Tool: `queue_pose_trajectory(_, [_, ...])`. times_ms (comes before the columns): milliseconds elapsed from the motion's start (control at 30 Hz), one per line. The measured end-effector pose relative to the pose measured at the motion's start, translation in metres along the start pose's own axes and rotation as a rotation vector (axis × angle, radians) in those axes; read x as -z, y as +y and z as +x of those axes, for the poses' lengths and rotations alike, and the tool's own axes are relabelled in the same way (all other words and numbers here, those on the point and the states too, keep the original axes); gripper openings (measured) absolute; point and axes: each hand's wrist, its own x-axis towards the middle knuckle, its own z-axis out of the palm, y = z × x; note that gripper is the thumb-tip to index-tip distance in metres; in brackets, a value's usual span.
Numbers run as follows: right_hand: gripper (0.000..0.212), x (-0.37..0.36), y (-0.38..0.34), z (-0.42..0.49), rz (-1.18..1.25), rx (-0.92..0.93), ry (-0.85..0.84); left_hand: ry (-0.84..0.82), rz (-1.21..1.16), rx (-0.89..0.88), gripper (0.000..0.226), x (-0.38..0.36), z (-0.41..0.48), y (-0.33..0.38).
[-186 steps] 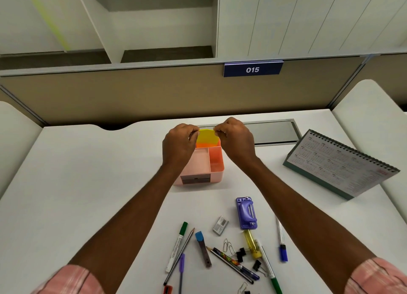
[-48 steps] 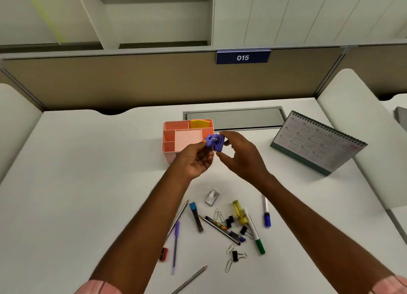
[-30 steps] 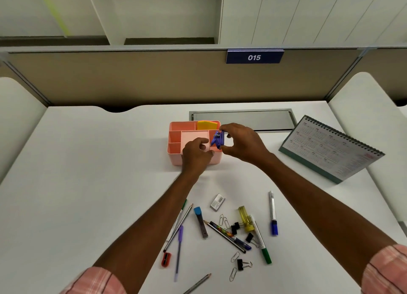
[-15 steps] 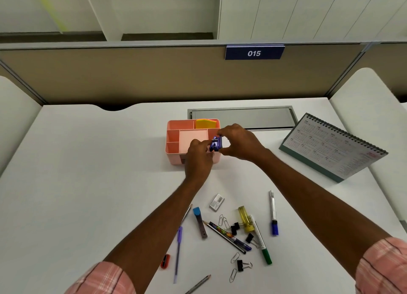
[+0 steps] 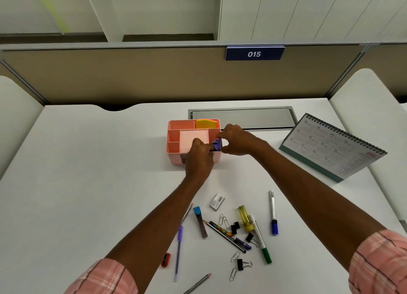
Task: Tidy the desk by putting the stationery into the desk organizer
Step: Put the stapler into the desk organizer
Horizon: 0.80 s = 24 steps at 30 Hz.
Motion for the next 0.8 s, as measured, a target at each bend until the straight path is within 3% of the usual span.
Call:
queue_pose_trajectory(167, [0.071, -0.005, 0.001, -0.009, 0.02, -0.035, -0.038, 0.015, 0.011, -0.041, 0.032, 0.001, -0.002, -0.001])
queue_pose_trajectory(367, [0.082, -0.025, 0.007, -0.025, 0.138, -0.058, 0.112, 0.03, -0.083, -0.094, 0.035, 0.005, -0.009, -0.007])
queue_pose_trajectory(567, [0.076, -0.055, 0.004, -0.06, 0.261, -0.053, 0.24, -0.011, -0.148, -0.132, 0.039, 0.008, -0.033, -0.014])
queue_pose_trajectory(800, [0.06, -0.09, -0.02, -0.123, 0.502, -0.065, 0.214, -0.144, -0.267, -0.169, 0.038, 0.001, -0.077, -0.028])
